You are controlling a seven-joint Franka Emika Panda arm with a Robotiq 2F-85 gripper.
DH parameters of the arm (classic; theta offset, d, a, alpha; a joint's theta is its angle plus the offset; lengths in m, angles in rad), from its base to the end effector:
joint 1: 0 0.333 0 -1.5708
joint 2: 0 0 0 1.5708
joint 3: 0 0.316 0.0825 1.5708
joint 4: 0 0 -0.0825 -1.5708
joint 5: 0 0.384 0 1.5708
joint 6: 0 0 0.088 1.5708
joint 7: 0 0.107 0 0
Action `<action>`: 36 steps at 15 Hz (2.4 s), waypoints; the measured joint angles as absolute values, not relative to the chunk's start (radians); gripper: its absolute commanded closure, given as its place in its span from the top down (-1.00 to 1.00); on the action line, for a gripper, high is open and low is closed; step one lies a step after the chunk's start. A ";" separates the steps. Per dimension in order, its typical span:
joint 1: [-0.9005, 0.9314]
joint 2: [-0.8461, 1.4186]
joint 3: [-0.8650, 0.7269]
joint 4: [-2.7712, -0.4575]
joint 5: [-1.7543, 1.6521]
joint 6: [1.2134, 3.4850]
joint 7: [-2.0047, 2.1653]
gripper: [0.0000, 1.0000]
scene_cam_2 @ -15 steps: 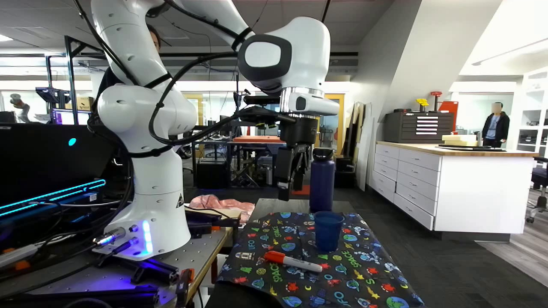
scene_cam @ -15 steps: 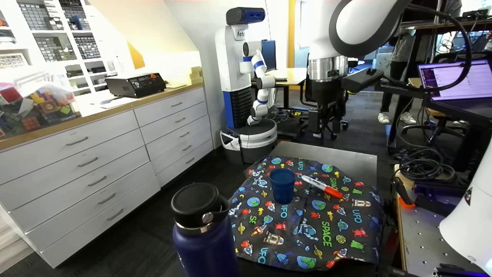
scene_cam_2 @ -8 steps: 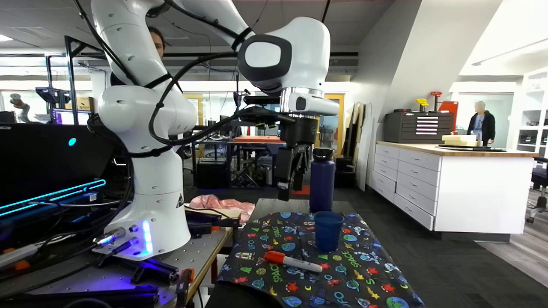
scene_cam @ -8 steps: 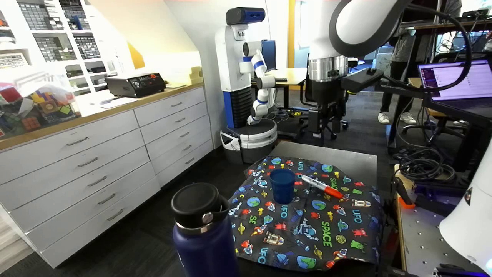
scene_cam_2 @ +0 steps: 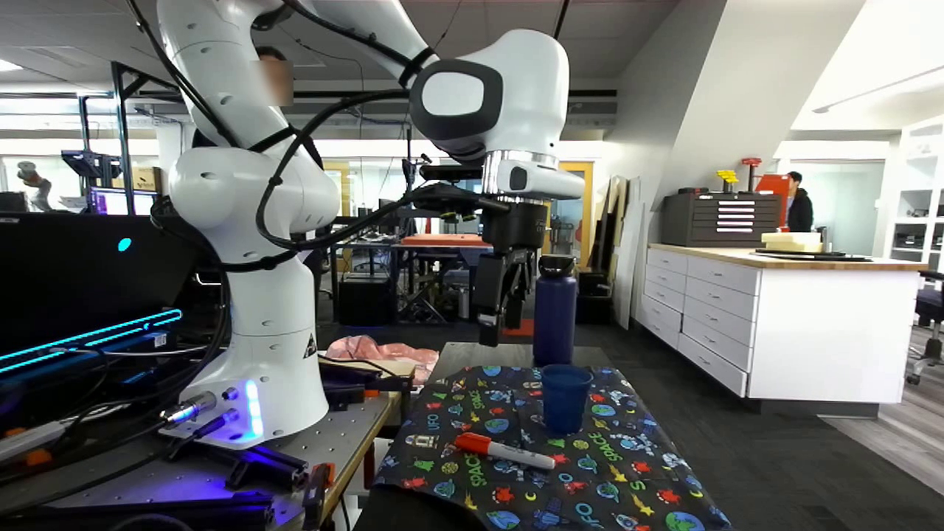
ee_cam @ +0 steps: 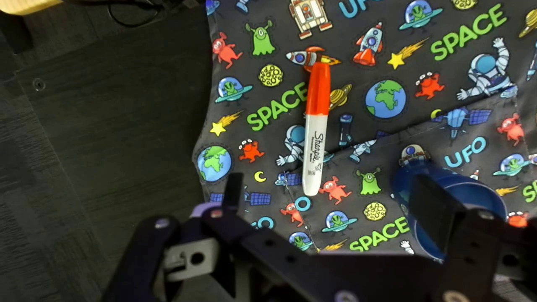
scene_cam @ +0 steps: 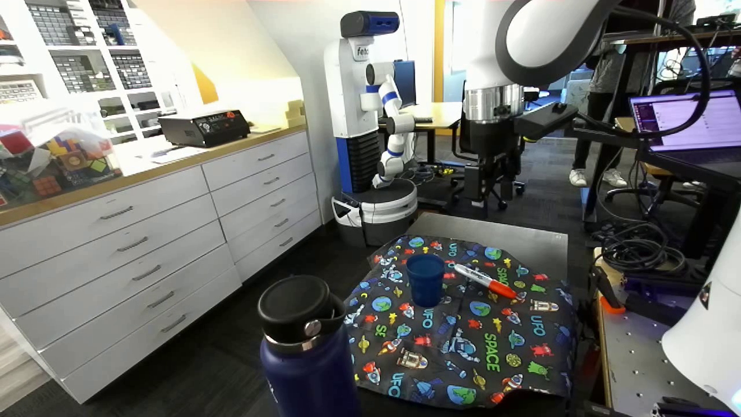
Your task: Put the pen in the cup
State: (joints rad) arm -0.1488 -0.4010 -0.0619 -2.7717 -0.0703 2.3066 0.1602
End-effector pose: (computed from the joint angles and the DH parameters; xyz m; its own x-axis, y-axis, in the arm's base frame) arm 0.3525 -0.0748 0.3255 0.9483 -0.3115 -0.0600 -0.3099 -0.9501 0.0348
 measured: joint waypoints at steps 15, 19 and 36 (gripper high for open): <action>-0.187 -0.350 -0.108 -2.772 -0.071 2.349 0.134 1.00; -0.186 -0.295 -0.119 -2.772 -0.053 2.374 0.111 1.00; -0.120 -0.140 -0.115 -2.772 0.096 2.530 0.004 1.00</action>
State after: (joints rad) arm -0.1201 -0.1405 -0.1150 -2.7720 0.0956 2.5300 0.0039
